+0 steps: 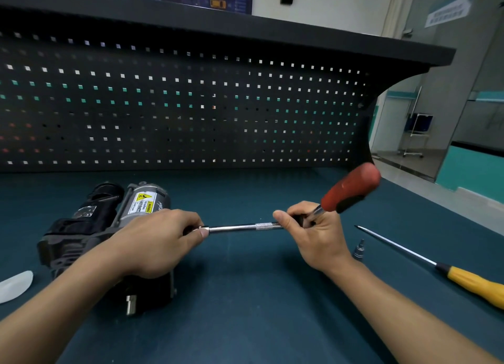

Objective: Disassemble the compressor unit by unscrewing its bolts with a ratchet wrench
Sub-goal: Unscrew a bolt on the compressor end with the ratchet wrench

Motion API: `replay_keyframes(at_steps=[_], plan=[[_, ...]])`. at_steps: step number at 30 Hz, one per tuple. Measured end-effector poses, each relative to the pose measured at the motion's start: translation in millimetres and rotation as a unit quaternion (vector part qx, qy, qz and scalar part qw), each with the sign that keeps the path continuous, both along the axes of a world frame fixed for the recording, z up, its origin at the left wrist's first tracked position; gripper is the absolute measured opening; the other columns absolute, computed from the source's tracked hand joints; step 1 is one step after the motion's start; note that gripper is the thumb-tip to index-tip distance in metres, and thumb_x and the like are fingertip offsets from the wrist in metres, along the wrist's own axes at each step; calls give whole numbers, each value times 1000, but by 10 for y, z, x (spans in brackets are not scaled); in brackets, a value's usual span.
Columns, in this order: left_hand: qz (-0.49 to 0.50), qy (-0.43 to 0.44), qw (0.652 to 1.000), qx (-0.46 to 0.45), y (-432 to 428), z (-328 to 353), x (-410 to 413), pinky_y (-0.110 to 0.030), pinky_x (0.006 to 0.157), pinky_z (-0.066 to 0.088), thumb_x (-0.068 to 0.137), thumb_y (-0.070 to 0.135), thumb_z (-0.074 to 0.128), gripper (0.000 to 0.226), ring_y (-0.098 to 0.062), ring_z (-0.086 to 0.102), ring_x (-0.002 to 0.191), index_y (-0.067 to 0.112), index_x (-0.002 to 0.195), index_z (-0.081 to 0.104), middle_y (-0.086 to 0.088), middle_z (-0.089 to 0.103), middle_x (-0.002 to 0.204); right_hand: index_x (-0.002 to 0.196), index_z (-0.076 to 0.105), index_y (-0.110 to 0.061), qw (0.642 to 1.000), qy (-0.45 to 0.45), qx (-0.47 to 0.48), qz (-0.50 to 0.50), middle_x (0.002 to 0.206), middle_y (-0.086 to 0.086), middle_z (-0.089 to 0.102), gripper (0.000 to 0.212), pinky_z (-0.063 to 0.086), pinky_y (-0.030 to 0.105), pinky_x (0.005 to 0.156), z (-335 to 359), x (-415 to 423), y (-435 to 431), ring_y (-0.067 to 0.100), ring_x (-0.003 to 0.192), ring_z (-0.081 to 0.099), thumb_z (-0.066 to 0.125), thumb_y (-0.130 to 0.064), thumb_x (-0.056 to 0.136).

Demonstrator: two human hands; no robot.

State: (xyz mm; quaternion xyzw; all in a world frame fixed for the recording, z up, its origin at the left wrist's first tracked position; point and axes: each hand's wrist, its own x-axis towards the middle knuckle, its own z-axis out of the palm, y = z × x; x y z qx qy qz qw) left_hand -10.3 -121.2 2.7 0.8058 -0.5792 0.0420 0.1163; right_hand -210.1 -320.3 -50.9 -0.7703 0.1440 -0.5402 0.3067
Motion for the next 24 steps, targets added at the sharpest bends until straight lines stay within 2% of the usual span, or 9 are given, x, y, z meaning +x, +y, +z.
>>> replay_keyframes(at_steps=[2, 4, 7, 10, 13, 15, 18, 24], plan=[[1, 0, 1000, -7, -1, -4, -4, -24, 61, 37, 98, 58, 37, 33, -1, 54, 71, 33, 85, 54, 12, 59, 74, 62, 68, -12, 999, 29, 25, 7, 53, -3, 53, 28, 36, 16, 55, -6, 2, -4, 5, 51, 43, 79, -20, 86], [3, -4, 1000, -14, -2, -9, -5, -24, 57, 35, 98, 58, 38, 34, -2, 53, 68, 32, 83, 54, 11, 59, 71, 60, 66, -15, 996, 67, 52, 10, 50, -11, 50, 31, 36, 14, 53, -9, -13, -9, 3, 49, 43, 76, -25, 89], [6, -4, 1000, -16, 4, -10, -1, -25, 56, 36, 97, 58, 38, 35, -3, 54, 66, 32, 81, 55, 9, 59, 69, 60, 63, -14, 987, 119, 106, 14, 48, -8, 54, 40, 39, 16, 51, 30, -46, -15, 4, 47, 50, 71, -36, 92], [5, 5, 1000, -19, 2, -13, 3, -25, 56, 36, 97, 59, 39, 35, -3, 54, 65, 32, 80, 55, 13, 60, 68, 71, 63, -8, 969, 163, 184, 17, 49, -6, 51, 46, 43, 22, 48, 120, -38, 7, 11, 47, 59, 62, -47, 95], [5, 6, 1000, -22, 3, -21, 11, -25, 54, 33, 96, 59, 40, 35, -2, 52, 62, 33, 77, 53, 27, 58, 71, 80, 66, -10, 938, 181, 296, 16, 55, -3, 48, 51, 38, 19, 40, 184, -17, 20, 13, 44, 53, 56, -57, 95], [5, 5, 1000, -22, 3, -27, 12, -24, 53, 32, 97, 59, 40, 35, 0, 52, 61, 33, 78, 54, 32, 56, 72, 84, 64, -10, 907, 214, 361, 21, 52, 0, 48, 58, 30, 19, 38, 198, -25, 22, 14, 39, 43, 49, -65, 95], [6, 5, 1000, -27, 5, -29, 13, -25, 55, 35, 96, 59, 40, 35, -3, 53, 63, 33, 79, 55, 18, 59, 69, 80, 58, -15, 863, 235, 445, 56, 47, 1, 45, 62, 19, 20, 41, 215, -44, 41, 14, 38, 27, 46, -76, 88], [8, -1, 1000, -25, 4, -17, 0, -24, 55, 34, 96, 59, 40, 34, -2, 53, 65, 34, 78, 54, 12, 59, 68, 67, 52, -19, 811, 237, 527, 91, 47, 0, 37, 60, 13, 19, 40, 254, -51, 34, 11, 37, 21, 55, -77, 82]])
